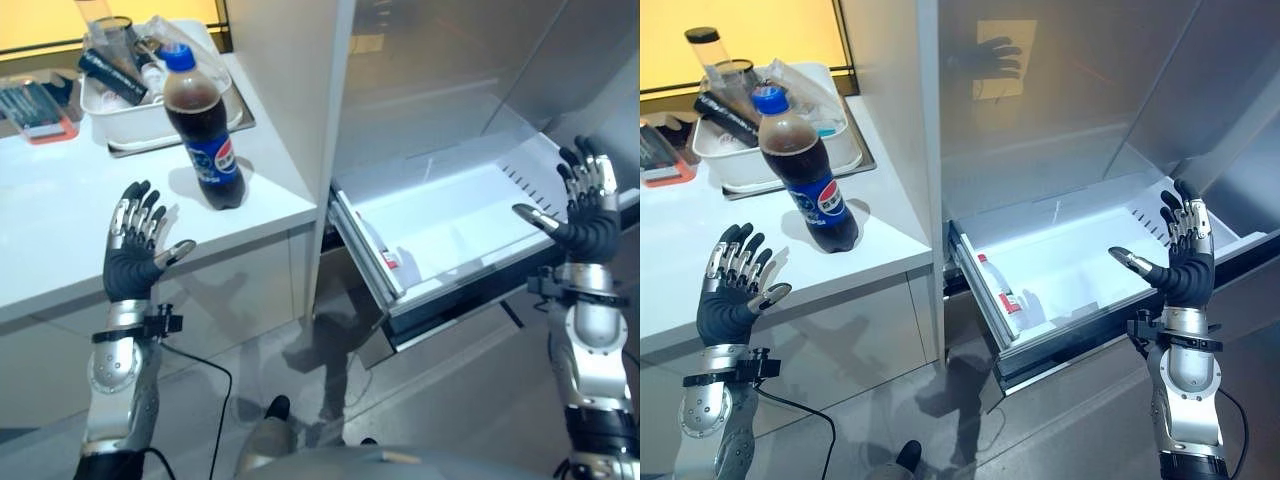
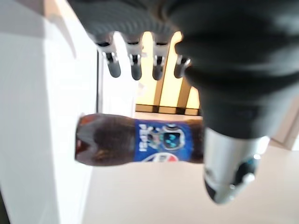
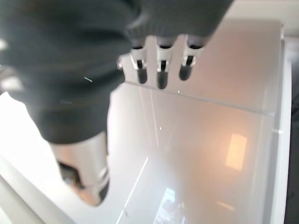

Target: Take the drinks into the refrigerator

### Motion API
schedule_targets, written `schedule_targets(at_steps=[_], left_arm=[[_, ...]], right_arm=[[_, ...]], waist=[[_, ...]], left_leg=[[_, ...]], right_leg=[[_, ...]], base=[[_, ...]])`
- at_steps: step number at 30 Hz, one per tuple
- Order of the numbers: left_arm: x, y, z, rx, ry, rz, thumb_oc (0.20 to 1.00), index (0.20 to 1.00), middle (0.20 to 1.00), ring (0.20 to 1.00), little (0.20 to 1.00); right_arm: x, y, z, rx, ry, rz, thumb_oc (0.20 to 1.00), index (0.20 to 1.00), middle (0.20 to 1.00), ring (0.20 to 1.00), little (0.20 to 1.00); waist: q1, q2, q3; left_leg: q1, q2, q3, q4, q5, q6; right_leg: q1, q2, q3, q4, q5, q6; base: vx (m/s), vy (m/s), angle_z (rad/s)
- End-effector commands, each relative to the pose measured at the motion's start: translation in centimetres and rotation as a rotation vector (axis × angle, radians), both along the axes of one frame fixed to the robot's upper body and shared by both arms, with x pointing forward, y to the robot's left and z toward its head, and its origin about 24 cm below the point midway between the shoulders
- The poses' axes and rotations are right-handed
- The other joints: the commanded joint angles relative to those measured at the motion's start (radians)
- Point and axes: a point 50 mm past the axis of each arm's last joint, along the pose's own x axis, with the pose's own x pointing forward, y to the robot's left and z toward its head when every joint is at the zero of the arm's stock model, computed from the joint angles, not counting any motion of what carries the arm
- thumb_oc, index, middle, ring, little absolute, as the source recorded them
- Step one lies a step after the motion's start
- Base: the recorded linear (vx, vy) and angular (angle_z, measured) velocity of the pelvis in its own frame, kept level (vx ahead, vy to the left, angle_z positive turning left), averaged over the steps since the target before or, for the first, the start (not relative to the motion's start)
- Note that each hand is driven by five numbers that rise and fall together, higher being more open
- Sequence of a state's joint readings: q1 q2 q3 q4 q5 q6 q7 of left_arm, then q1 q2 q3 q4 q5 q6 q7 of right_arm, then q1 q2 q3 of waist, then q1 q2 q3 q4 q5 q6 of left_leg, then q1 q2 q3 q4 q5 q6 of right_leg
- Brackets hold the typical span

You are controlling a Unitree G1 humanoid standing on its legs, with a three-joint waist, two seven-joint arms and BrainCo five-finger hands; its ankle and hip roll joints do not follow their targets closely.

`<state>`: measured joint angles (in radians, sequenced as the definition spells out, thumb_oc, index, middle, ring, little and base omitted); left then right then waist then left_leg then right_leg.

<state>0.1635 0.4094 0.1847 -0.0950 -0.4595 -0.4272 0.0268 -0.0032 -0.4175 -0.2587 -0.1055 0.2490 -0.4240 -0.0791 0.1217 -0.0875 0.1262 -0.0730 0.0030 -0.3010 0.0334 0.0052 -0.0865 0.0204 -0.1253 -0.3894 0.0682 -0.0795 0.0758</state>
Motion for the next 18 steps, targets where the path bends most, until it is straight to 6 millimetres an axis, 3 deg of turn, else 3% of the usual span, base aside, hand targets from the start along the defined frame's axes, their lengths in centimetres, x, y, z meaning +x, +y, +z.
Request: schedule_targets(at_steps=[1,12,18], left_arm=[[0.1,1.4,1.8,0.073,-0.102,0.085,1.000,1.000,1.000,1.000,1.000],[0.5,5.4,0.8,0.085,-0.024,0.303,1.000,1.000,1.000,1.000,1.000],[0.7,7.3,1.2,0.086,-0.009,0.400,1.000,1.000,1.000,1.000,1.000]], right_arm=[[0.0,0.3,2.8,-0.053,-0.116,0.058,1.000,1.000,1.000,1.000,1.000],[0.5,0.8,3.0,-0.061,-0.095,0.121,1.000,1.000,1.000,1.000,1.000],[1.0,1.4,3.3,-0.066,-0.089,0.167,1.000,1.000,1.000,1.000,1.000]], waist=[[-0.015,0.010,-0.020],[-0.036,0.015,-0.039],[-0.050,0.016,-0.046]], left_leg=[[0.047,-0.030,-0.007,-0.046,-0.033,0.076],[0.081,-0.021,0.039,-0.061,-0.045,0.082],[0.101,-0.017,0.063,-0.069,-0.049,0.086]], right_leg=[[0.025,0.037,-0.019,0.053,-0.054,-0.032],[0.042,0.046,0.043,0.023,-0.045,-0.030],[0.046,0.053,0.078,0.013,-0.036,-0.028]], base=[[0.02,0.023,-0.08],[0.01,0.022,-0.18],[0.00,0.020,-0.21]])
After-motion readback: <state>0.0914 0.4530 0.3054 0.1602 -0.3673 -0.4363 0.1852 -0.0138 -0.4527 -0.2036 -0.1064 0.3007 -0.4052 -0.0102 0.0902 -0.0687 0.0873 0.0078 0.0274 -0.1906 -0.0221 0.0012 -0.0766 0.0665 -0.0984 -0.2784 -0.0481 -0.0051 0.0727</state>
